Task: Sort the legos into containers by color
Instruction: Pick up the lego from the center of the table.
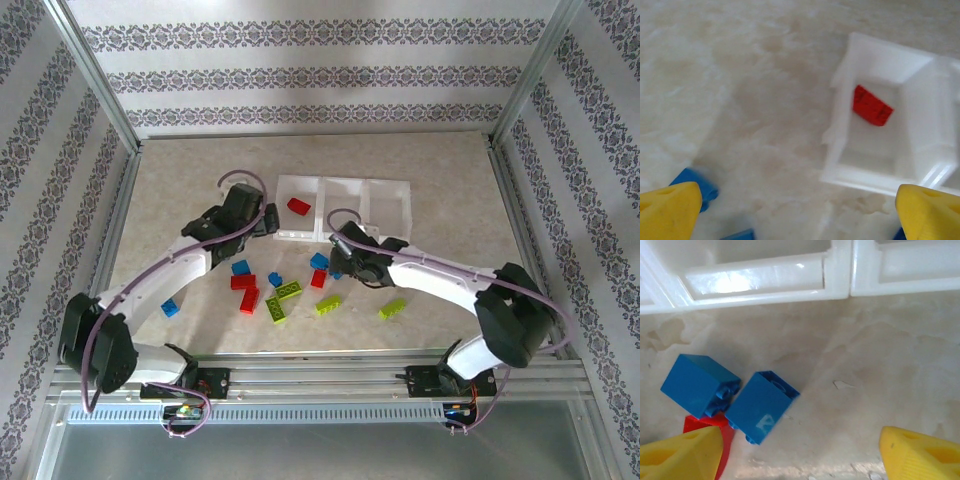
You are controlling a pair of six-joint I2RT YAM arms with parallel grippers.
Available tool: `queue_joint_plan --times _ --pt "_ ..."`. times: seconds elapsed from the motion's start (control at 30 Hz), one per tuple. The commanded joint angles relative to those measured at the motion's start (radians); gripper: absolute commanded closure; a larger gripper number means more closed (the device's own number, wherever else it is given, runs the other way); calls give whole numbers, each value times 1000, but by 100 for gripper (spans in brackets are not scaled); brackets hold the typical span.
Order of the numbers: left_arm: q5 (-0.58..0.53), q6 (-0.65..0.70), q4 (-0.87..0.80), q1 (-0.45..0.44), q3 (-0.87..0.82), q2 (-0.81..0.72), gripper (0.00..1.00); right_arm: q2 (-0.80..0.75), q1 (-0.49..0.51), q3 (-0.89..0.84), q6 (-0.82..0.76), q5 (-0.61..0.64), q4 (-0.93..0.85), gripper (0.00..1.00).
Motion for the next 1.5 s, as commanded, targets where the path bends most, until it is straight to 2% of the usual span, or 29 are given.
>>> queue_joint_plan --times 0.0,0.27,0.53,0.67,0.93,1.2,1.47 --pt "-32 -50 22 37 -68 -80 0 51 -11 51 31 -12 -26 21" --pt "-26 -50 22 98 -179 -217 0 150 -19 113 56 2 -26 25" --pt "-10 -49 16 116 -205 -251 0 214 -31 114 59 -17 -22 30" --pt "1 -60 14 118 -212 -251 0 204 -30 85 68 -30 -14 35" --pt "4 -65 16 119 -209 -249 0 162 -12 36 74 -55 -36 35" --pt "6 -71 19 125 -217 -246 0 162 -3 24 37 -48 -17 40" --pt "20 -83 15 140 -225 -245 1 236 -1 97 -26 -81 -24 56"
